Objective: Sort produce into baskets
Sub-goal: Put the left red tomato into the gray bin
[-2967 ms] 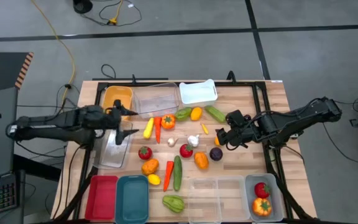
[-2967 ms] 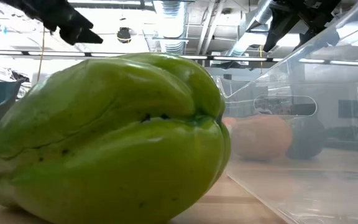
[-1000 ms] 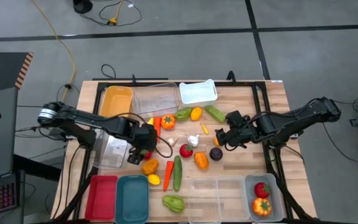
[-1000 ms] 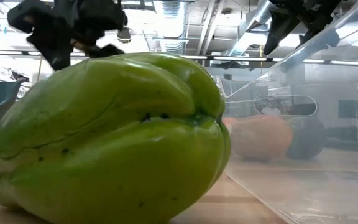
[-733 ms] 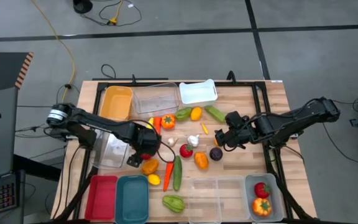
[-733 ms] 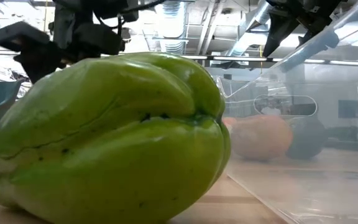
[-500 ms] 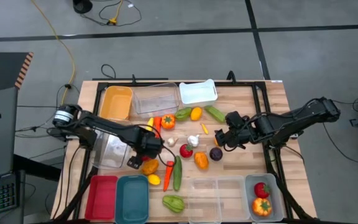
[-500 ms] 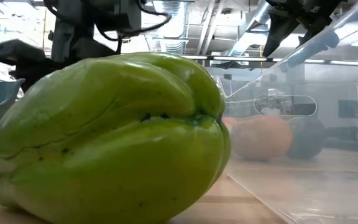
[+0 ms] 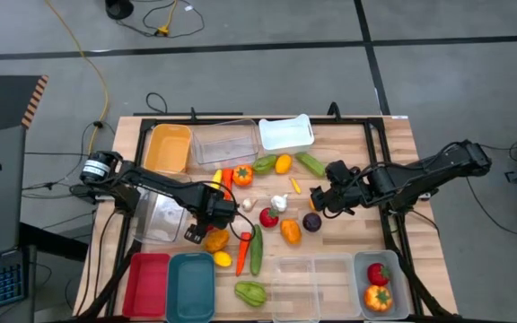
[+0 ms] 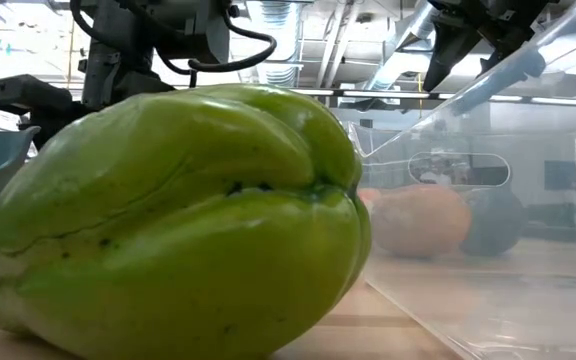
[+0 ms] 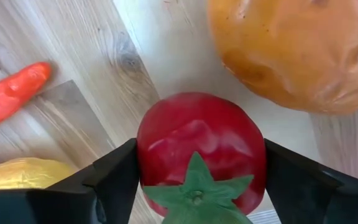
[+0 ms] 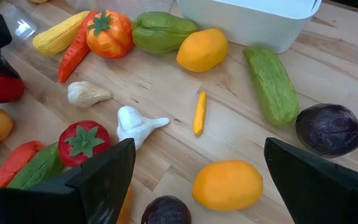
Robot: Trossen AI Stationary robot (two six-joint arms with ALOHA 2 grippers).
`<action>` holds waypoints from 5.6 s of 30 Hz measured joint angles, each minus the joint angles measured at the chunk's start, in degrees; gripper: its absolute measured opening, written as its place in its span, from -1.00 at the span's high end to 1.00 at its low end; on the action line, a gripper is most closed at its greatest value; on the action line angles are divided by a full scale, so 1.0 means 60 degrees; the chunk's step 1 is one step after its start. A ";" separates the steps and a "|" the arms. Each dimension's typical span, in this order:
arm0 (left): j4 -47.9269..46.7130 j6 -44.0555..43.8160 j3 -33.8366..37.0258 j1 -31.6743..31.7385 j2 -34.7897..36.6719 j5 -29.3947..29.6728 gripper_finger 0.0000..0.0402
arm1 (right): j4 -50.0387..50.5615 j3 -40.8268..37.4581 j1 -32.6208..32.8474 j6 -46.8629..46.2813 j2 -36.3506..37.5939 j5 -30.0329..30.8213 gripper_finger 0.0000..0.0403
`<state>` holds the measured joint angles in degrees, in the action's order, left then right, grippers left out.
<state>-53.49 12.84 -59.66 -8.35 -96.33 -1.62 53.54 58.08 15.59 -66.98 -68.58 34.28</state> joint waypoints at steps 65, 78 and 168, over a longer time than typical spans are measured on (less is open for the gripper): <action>0.6856 -0.0606 -0.3843 0.0574 -0.0177 0.2924 -0.33 | -0.5150 0.0004 -0.0075 0.0601 0.0142 -0.0250 -0.89; 0.7408 -0.0433 -0.3840 0.0545 -0.0554 0.2853 -0.33 | -0.5732 0.0000 -0.0455 0.0729 -0.0415 -0.0485 -0.90; 0.3905 -0.2113 -0.3850 -0.0107 0.0565 0.2717 -0.60 | 0.0204 -0.0353 0.8082 -0.5843 0.0127 -0.5236 -0.73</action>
<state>-30.06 0.16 -82.76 -8.99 -92.95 14.68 54.76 55.96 64.09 -102.04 -67.81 2.87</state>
